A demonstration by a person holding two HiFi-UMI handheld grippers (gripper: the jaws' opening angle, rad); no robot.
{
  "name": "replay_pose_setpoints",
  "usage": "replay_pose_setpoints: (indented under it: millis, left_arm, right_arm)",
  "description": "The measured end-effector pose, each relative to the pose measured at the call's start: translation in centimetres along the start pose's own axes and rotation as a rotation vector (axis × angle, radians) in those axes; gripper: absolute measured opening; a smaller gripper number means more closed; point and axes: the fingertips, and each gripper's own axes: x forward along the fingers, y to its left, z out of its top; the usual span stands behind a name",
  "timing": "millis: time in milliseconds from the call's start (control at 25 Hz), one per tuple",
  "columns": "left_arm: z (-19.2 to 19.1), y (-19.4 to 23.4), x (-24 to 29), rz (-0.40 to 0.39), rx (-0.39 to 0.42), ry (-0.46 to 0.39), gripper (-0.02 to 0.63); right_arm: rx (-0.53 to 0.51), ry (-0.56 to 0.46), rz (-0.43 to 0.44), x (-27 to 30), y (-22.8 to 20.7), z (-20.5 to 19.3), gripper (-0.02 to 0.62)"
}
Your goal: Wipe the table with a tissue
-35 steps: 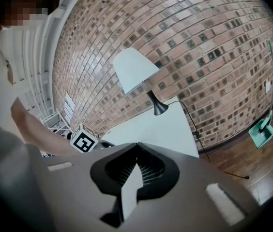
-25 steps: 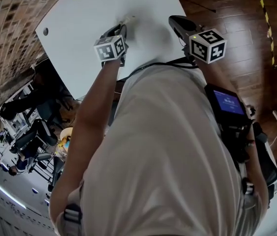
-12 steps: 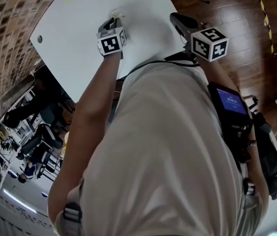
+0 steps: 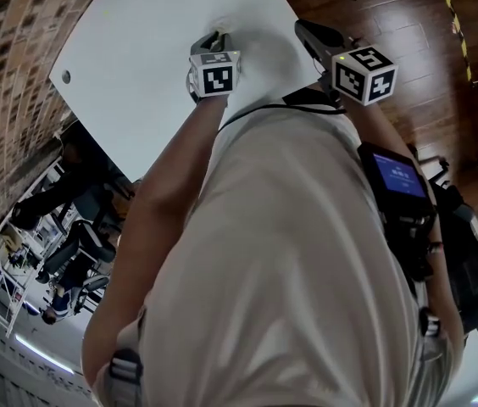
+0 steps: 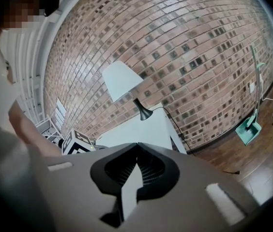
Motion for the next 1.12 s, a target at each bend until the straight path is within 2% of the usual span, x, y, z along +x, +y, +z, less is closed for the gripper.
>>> replay_pose_setpoints:
  millis: [240, 400, 480, 600, 680, 760, 880, 1000, 1120]
  left_arm:
    - [0.6, -2.6, 0.5, -0.056, 0.103, -0.017, 0.058]
    - [0.9, -6.6, 0.7, -0.154, 0.224, -0.015, 0.058]
    - [0.4, -8.6, 0.4, -0.227, 0.219, 0.005, 0.058]
    - [-0.7, -11.3, -1.1, -0.379, 0.206, 0.045, 0.057]
    - [-0.7, -11.6, -1.9, -0.414, 0.195, 0.028, 0.057]
    - [0.2, -9.1, -2.4, -0.346, 0.144, -0.04, 0.058]
    - [1.2, -1.9, -2.4, -0.172, 0.019, -0.115, 0.058]
    - [0.9, 5.2, -1.7, -0.015, -0.047, -0.119, 0.058]
    - [0.7, 8.5, -0.7, 0.046, -0.072, -0.105, 0.06]
  right_arm:
    - [0.021, 0.0, -0.029, -1.1, -0.5, -1.0, 0.008]
    - [0.019, 0.0, -0.031, -1.0, -0.5, -1.0, 0.008]
    - [0.016, -0.002, -0.028, -1.0, -0.4, -0.9, 0.008]
    - [0.011, -0.006, -0.018, -0.9, -0.1, -0.6, 0.008]
    - [0.001, -0.018, -0.016, -0.9, 0.0, -0.2, 0.008]
    - [-0.017, -0.045, -0.02, -0.9, 0.1, 0.6, 0.008]
    - [-0.027, -0.062, -0.024, -0.9, 0.0, 1.3, 0.008]
    - [-0.023, -0.048, -0.027, -1.0, -0.3, 1.0, 0.008]
    - [-0.006, -0.031, -0.038, -1.3, -0.7, 0.2, 0.008]
